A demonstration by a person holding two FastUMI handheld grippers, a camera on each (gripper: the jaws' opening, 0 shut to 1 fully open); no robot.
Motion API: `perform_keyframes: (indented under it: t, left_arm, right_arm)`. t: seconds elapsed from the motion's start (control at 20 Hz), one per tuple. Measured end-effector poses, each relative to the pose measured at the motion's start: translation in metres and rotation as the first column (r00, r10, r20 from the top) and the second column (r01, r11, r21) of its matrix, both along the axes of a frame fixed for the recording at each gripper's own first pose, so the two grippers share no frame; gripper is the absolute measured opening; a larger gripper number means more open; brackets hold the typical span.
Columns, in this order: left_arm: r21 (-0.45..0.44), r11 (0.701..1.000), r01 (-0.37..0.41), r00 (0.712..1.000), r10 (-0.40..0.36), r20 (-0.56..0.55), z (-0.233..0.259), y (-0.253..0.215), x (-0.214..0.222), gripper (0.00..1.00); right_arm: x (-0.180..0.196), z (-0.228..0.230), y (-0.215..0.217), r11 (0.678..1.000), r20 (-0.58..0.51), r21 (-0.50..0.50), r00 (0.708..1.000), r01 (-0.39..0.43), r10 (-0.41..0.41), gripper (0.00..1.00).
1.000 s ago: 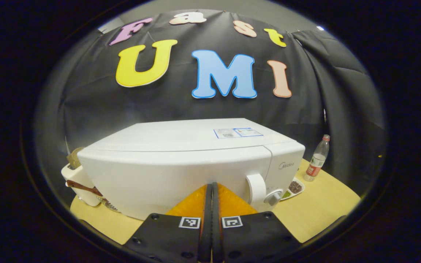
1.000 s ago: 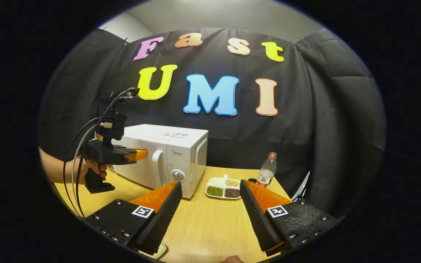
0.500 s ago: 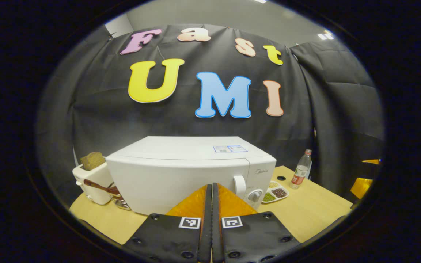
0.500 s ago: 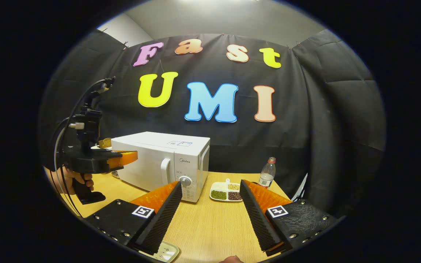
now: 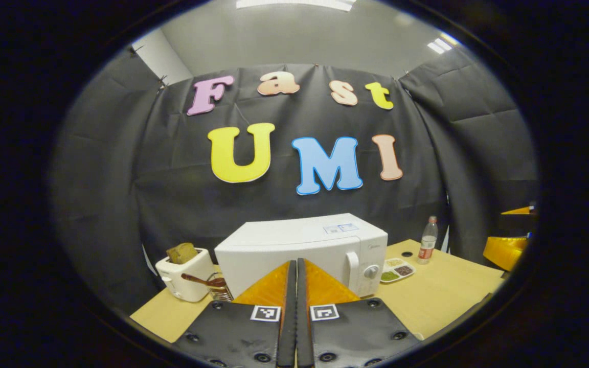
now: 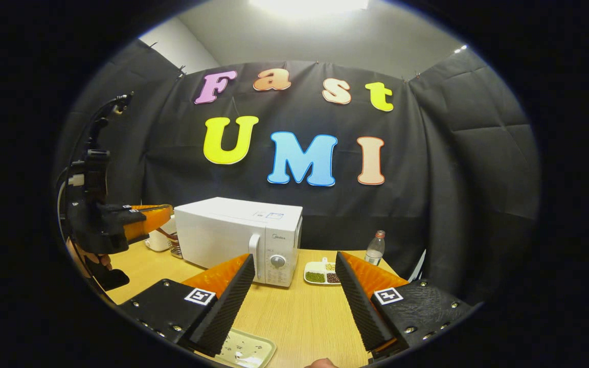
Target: Open the microwave oven with the left hand, put the food in, and close the microwave oven.
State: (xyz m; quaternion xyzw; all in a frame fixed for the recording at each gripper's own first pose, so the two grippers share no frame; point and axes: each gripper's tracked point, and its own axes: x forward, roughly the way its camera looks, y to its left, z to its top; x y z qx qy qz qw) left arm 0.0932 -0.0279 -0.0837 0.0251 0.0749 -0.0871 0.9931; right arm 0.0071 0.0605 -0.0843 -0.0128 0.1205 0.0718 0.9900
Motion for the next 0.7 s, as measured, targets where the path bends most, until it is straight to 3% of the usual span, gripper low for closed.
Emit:
perform_keyframes:
  t: [0.35,0.55,0.7]
  left_arm:
    - [-0.023,1.0,-0.02,1.0,0.019,-0.016,0.008,0.022,-0.067,0.1]
    - [-0.058,0.998,-0.034,0.999,0.035,0.011,0.015,0.035,-0.092,0.9]
    - [-0.063,0.996,-0.058,0.998,0.059,0.025,0.02,0.044,-0.103,0.95]
  right_arm:
    - [-0.034,0.014,0.009,1.0,0.018,0.023,1.0,0.021,-0.022,0.97]
    - [-0.046,0.02,0.011,0.999,0.03,0.025,0.999,0.028,-0.029,0.97]
    - [-0.053,0.025,0.012,0.999,0.046,0.028,0.998,0.028,-0.03,0.97]
